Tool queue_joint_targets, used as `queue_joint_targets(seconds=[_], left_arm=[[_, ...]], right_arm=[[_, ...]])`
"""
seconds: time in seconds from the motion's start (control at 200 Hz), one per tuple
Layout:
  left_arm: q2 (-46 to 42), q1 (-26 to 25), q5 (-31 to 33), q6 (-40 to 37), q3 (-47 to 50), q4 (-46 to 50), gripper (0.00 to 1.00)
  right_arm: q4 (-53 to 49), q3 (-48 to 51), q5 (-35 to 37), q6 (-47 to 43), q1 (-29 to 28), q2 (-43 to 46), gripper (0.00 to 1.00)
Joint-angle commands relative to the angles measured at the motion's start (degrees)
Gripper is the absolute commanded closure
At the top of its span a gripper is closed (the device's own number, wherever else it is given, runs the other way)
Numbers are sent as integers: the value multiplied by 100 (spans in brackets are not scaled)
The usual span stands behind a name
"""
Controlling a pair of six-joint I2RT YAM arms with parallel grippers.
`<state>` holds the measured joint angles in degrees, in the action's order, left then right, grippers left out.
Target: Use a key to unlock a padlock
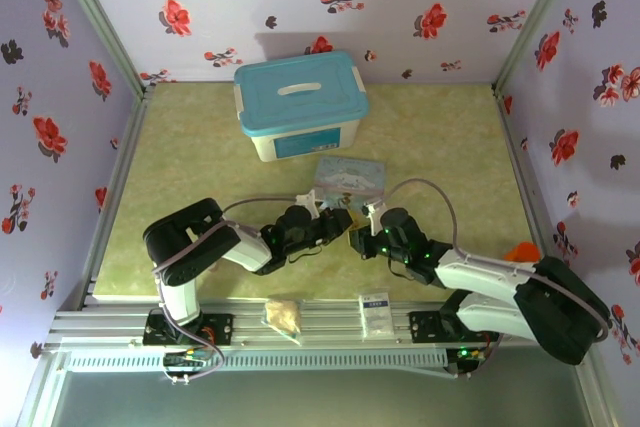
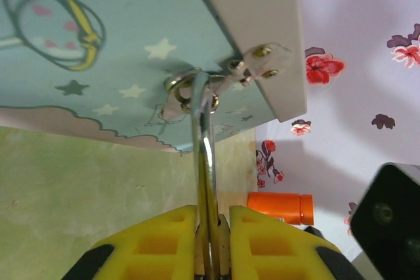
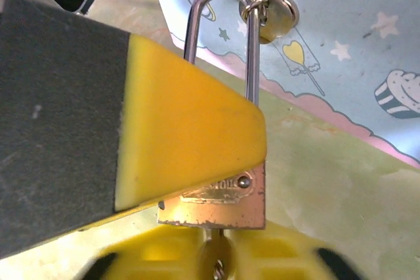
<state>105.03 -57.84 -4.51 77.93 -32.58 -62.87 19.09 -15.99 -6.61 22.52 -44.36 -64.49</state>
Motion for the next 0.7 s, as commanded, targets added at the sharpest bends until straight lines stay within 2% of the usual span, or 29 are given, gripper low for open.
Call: queue_joint_targets(seconds=[0.0,0.105,0.345,0.475,0.625,0.695], left_arm=[[-164,36,-28,-69,122,-195,100],[-209,61,27,-148,183,-138,100],[-272,87,62,-365,180,157,100],[-436,129,22,-671,95,896,100],[-518,316,-195,-906,40,1604,100],[-575,429,-331,-1052,26,1955,100]], right_arm=[[219,93,52,376,137,269,71],[106,218,262,490,171,624,65],[-1014,175,1314,668,210,1374,55],[-1551,-47,1994,811,209,1323,49],[-2007,-429,2720,1018,208,963,48],[-2158,-656,2812,1042,209,678,48]])
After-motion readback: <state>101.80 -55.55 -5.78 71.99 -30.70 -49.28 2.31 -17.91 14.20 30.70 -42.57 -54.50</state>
